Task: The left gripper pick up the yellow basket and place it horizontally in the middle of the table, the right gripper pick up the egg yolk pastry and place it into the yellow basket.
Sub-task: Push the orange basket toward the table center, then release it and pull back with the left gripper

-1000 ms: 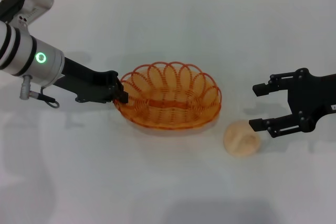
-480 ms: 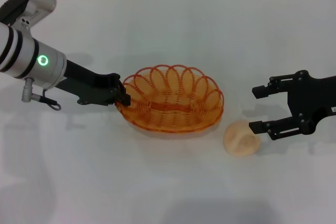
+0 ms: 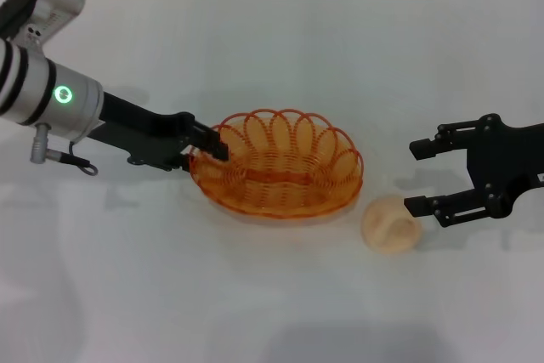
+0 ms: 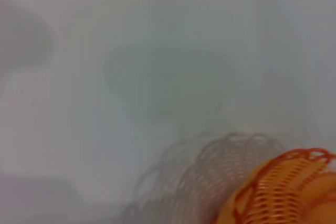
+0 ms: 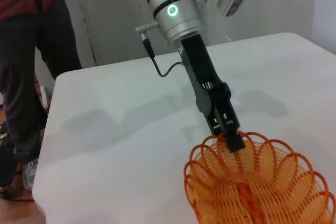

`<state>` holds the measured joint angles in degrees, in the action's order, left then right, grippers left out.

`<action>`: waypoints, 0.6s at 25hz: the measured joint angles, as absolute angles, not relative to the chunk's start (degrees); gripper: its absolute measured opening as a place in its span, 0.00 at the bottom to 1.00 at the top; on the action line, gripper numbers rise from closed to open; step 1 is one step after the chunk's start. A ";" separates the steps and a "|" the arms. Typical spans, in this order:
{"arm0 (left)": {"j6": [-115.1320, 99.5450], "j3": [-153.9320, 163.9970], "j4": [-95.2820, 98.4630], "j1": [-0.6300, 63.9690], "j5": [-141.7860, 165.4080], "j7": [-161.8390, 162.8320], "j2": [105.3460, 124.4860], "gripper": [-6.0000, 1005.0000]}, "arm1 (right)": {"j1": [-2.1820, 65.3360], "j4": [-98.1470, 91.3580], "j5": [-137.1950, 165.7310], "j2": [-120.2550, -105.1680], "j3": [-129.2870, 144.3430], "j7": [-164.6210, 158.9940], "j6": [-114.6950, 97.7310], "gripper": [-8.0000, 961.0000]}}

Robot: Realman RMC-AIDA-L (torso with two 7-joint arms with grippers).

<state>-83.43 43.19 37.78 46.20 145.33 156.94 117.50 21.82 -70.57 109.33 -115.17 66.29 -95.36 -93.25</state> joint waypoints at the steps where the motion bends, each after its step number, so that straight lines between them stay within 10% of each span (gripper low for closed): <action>1: -83.68 43.17 37.91 46.01 144.68 156.64 117.31 0.42 | 21.82 -70.57 109.33 -115.17 66.29 -95.36 -93.25 0.75; 15: -82.01 43.01 46.79 43.01 131.57 140.57 115.17 0.81 | 21.53 -70.58 109.35 -115.18 66.19 -96.57 -93.26 0.72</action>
<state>-82.01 43.01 46.79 43.01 131.57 140.57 115.17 21.53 -70.58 109.35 -115.18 66.19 -96.57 -93.26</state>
